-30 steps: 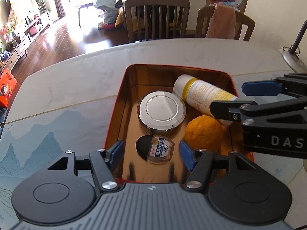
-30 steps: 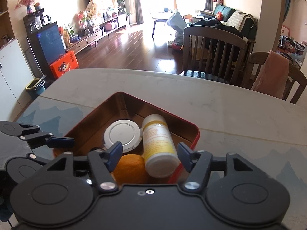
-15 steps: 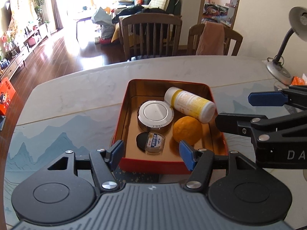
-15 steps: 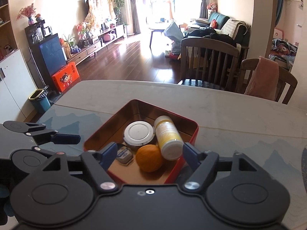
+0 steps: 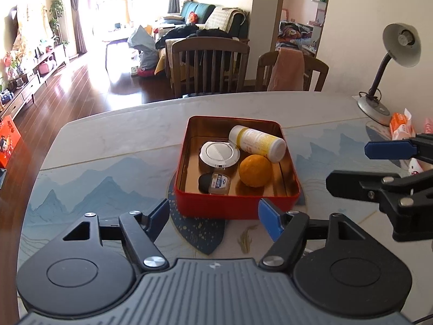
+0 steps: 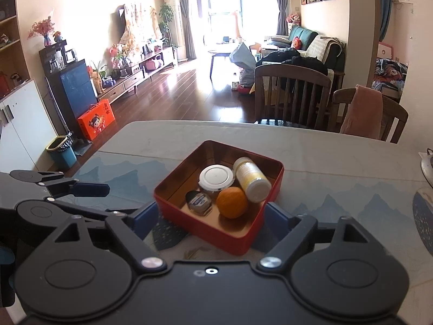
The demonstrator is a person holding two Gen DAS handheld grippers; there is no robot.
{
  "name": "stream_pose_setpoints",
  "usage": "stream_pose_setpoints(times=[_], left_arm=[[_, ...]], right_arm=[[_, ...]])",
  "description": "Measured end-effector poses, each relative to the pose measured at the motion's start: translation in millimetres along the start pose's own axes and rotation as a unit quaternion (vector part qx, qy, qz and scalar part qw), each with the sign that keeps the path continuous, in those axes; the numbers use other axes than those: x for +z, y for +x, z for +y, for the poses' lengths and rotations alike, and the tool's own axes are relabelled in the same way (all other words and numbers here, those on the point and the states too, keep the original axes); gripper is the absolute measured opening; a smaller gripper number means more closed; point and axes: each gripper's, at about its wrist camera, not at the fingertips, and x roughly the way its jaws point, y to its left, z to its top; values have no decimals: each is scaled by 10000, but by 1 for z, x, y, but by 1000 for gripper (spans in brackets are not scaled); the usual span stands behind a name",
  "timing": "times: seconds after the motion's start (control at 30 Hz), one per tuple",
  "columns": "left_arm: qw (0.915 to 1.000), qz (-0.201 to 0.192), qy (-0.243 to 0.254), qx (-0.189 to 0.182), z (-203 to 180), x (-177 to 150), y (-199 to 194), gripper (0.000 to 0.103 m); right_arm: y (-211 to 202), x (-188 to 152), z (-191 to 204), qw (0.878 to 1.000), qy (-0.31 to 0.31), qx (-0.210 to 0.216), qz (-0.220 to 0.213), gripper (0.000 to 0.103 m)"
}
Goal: Organize rigid objects
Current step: 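Withdraw both tools from the tin toward the purple toy and sunglasses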
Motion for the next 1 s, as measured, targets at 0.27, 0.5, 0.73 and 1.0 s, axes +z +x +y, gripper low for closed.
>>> stream_pose_setpoints(times=[0.27, 0.5, 0.73, 1.0], left_arm=[[9996, -245, 121, 28, 1, -24, -33, 73], [9997, -230, -37, 23, 14, -46, -44, 82], [9991, -312, -231, 165, 25, -72, -49, 83], [9992, -80, -324, 239, 31, -94, -37, 83]], right_arm=[[-20, -27, 16, 9999, 38, -18, -148, 99], [-26, -50, 26, 9997, 94, -24, -203, 103], [-25, -81, 32, 9998, 1, -161, -133, 103], [-20, -112, 22, 9990, -10, -422, 125, 103]])
